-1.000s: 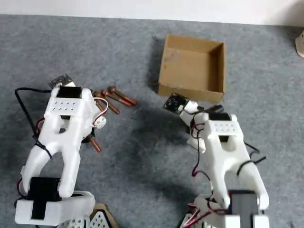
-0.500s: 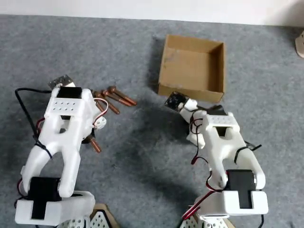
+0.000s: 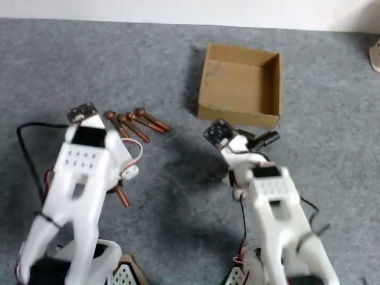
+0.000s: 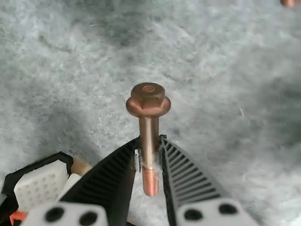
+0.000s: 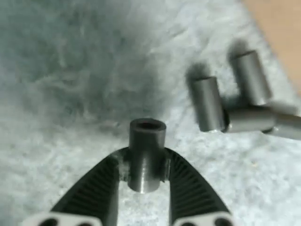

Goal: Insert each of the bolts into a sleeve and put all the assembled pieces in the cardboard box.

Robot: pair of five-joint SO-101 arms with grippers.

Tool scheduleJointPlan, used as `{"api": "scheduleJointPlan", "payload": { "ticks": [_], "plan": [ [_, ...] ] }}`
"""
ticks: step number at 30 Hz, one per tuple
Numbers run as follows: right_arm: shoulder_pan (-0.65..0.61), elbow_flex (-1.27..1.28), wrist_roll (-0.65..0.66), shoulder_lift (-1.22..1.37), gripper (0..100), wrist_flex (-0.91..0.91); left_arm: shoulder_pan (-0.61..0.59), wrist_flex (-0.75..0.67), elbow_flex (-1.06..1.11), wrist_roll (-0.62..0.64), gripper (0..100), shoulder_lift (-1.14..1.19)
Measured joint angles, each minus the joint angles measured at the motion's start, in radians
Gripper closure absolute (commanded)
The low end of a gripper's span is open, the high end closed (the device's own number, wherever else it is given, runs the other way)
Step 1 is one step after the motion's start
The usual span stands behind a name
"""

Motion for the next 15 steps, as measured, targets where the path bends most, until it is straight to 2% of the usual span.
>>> {"api": "scheduleJointPlan", "payload": {
  "ticks": [3,6,15],
  "plan": [
    [0.002,0.077,-0.061,-0.195,99.3,0.0,0.04,-0.086,0.075,0.0,99,-0.097],
    [0.0,0.141,-0.14,-0.371,99.3,0.0,0.06,-0.247,0.18,0.0,99,-0.176],
    [-0.002,0.295,-0.423,-0.773,99.4,0.0,0.064,-0.861,0.416,0.003,99,-0.373]
  ]
}}
